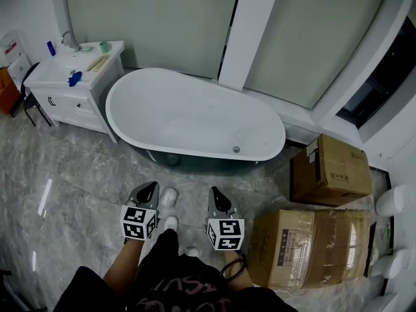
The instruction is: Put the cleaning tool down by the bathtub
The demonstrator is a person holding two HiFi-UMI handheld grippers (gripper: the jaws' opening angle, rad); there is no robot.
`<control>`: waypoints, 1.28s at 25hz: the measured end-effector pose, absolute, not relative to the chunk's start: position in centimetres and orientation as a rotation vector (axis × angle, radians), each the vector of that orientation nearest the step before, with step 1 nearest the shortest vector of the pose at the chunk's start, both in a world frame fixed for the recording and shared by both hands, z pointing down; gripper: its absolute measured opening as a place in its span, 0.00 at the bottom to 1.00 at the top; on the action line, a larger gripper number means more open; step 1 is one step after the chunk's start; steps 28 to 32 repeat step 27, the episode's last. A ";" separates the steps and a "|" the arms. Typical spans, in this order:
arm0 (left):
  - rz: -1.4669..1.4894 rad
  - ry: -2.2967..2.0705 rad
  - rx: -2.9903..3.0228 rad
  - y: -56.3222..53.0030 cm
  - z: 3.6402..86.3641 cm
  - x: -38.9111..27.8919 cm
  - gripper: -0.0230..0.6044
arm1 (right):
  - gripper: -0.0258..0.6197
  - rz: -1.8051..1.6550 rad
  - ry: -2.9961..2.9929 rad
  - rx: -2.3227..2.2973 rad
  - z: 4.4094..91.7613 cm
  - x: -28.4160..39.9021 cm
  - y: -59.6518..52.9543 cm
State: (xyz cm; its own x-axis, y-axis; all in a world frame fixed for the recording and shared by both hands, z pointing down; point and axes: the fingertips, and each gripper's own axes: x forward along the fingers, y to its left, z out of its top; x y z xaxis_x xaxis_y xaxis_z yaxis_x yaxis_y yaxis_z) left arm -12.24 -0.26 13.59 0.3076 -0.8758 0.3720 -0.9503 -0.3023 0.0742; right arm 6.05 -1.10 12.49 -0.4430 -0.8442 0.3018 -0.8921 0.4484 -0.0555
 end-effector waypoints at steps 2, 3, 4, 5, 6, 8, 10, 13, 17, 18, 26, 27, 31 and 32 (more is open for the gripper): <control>0.361 -1.665 2.309 0.3 13.1 -12.1 0.04 | 0.07 0.271 -2.479 1.503 12.0 6.1 -0.4; 0.353 -1.670 2.320 0.6 12.8 -11.9 0.04 | 0.07 0.259 -2.486 1.506 11.7 6.2 -0.1; 0.347 -1.675 2.335 0.9 12.4 -11.7 0.04 | 0.07 0.246 -2.492 1.514 11.4 6.3 0.2; 0.343 -1.680 2.352 1.2 12.0 -11.5 0.04 | 0.07 0.233 -2.497 1.523 11.1 6.5 0.4; 0.340 -1.686 2.370 1.3 11.6 -11.3 0.04 | 0.07 0.221 -2.500 1.533 10.7 6.7 0.6; 0.337 -1.698 2.396 1.3 10.7 -11.2 0.04 | 0.07 0.194 -2.508 1.549 9.8 6.8 0.7; 0.340 -1.704 2.409 1.2 9.9 -11.2 0.04 | 0.06 0.166 -2.519 1.557 9.2 6.5 0.9; 0.323 -1.700 2.444 1.2 8.9 -10.8 0.04 | 0.06 0.132 -2.531 1.563 8.7 6.2 1.3; 0.335 -1.702 2.468 1.1 8.8 -10.7 0.04 | 0.06 0.120 -2.538 1.570 8.4 5.8 1.2; 0.336 -1.701 2.464 1.0 8.9 -10.8 0.04 | 0.06 0.117 -2.539 1.570 8.3 5.7 1.2; 0.307 -1.692 2.457 0.3 9.1 -10.5 0.04 | 0.06 0.128 -2.534 1.604 8.4 6.8 0.4; 0.304 -1.691 2.460 0.2 9.2 -10.4 0.04 | 0.06 0.130 -2.535 1.608 8.4 7.0 0.3; 0.304 -1.691 2.460 0.2 9.2 -10.4 0.04 | 0.06 0.130 -2.535 1.608 8.4 7.0 0.3; 0.304 -1.691 2.460 0.2 9.2 -10.4 0.04 | 0.06 0.130 -2.535 1.608 8.4 7.0 0.3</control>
